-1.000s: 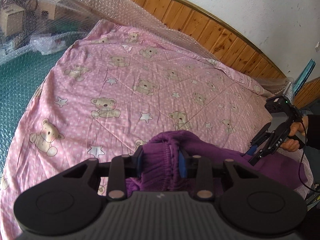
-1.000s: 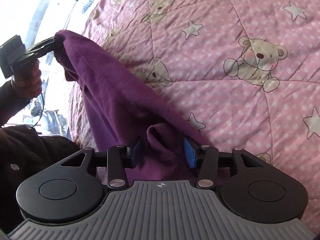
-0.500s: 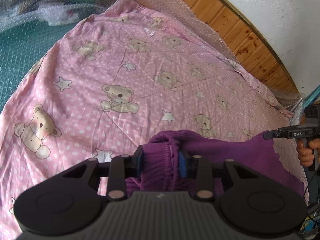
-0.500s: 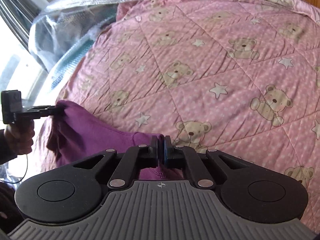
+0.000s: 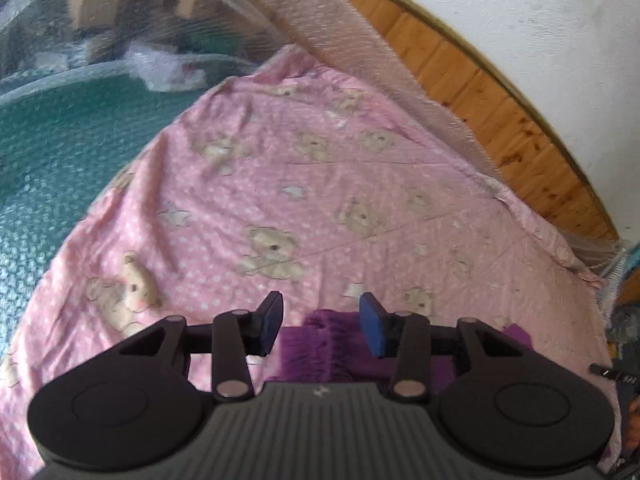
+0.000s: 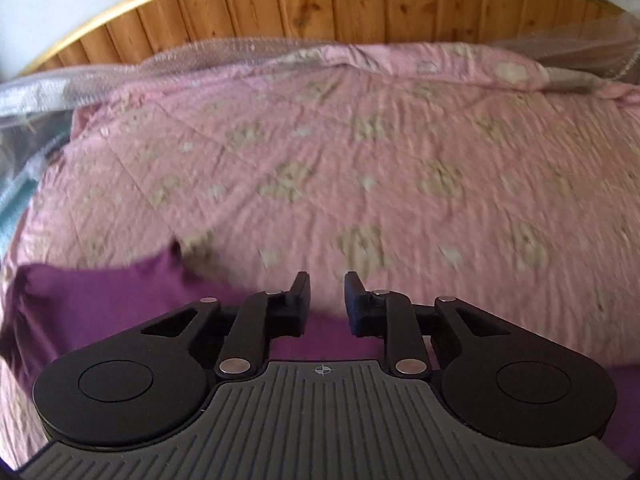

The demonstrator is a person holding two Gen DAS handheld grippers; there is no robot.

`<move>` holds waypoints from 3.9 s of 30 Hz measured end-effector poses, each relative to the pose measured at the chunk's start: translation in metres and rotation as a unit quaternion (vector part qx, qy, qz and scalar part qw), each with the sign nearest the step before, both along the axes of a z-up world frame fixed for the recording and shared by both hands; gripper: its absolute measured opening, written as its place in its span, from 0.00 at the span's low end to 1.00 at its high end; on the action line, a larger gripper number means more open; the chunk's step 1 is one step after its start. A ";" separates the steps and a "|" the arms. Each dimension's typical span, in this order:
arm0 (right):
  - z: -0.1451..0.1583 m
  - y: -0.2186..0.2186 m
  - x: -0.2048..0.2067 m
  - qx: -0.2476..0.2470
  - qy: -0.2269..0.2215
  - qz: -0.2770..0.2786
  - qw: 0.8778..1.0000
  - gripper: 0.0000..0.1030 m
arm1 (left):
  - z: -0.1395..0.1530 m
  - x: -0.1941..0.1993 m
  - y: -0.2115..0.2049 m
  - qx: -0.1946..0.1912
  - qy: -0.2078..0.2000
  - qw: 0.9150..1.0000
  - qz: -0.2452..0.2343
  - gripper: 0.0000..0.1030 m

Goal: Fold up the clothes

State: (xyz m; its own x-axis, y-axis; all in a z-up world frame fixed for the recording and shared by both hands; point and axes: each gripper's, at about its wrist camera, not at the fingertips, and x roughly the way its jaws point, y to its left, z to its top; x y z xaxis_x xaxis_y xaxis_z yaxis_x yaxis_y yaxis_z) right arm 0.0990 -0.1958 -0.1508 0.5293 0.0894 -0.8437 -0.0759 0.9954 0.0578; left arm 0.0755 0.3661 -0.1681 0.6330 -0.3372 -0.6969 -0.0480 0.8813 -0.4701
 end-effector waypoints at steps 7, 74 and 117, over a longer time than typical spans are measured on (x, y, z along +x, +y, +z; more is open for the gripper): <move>-0.073 -0.072 -0.069 0.002 0.009 -0.072 0.997 0.27 | -0.057 0.012 -0.058 0.080 0.070 0.988 -0.116 0.20; -0.064 -0.471 -0.188 0.116 -0.035 -0.159 0.980 0.45 | -0.007 -0.054 -0.554 0.254 0.059 0.937 -0.235 0.37; -0.047 -0.282 -0.149 0.044 -0.034 0.001 0.998 0.12 | -0.059 0.012 -0.627 0.051 0.150 0.959 -0.234 0.19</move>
